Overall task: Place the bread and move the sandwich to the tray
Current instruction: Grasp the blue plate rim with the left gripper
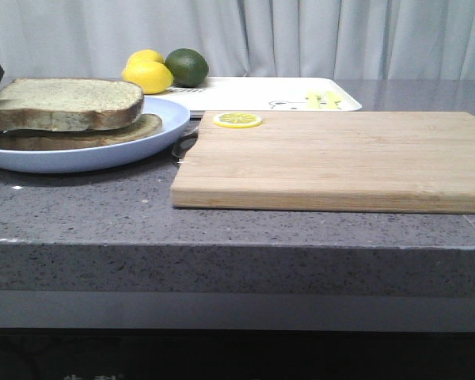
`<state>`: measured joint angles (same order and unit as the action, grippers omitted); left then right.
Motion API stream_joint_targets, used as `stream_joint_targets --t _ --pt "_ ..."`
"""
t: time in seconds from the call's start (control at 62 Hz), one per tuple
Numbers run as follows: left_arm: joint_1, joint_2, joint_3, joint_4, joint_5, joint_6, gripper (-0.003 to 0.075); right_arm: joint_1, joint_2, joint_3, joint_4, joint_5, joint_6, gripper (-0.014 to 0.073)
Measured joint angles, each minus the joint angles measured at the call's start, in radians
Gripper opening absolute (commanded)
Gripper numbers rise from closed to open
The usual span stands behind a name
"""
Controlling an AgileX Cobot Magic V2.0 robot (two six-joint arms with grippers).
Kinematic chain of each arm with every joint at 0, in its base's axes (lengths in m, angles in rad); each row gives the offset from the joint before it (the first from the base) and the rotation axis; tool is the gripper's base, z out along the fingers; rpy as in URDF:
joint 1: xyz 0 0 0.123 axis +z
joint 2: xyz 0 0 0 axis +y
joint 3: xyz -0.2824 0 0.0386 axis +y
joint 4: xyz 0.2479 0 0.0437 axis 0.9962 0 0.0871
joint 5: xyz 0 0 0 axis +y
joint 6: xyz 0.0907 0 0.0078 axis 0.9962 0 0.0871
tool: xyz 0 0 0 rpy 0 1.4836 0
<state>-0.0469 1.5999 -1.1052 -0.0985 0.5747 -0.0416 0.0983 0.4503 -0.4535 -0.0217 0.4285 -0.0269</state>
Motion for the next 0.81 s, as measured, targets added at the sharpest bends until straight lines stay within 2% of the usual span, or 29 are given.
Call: stream_joint_targets --t 0.145,0.484,0.581,0.694,0.807 --pt "0.000 0.000 0.000 -0.015 0.002 0.000 -0.0015 0.000 0.000 0.000 0.000 0.000 0.000 -0.0110" --pt "0.014 0.000 -0.021 -0.058 0.022 -0.013 -0.0017 0.000 0.000 0.000 0.000 0.000 0.000 -0.0110" --pt "0.053 0.000 -0.053 -0.166 0.083 0.067 -0.0017 0.000 0.000 0.000 0.000 0.002 0.002 -0.0110" --pt "0.126 0.000 -0.105 -0.369 0.161 0.203 -0.0018 0.000 0.000 0.000 0.000 0.002 0.002 -0.0110" --pt "0.187 0.002 -0.151 -0.470 0.242 0.305 -0.0018 0.000 0.000 0.000 0.000 0.002 0.002 -0.0110"
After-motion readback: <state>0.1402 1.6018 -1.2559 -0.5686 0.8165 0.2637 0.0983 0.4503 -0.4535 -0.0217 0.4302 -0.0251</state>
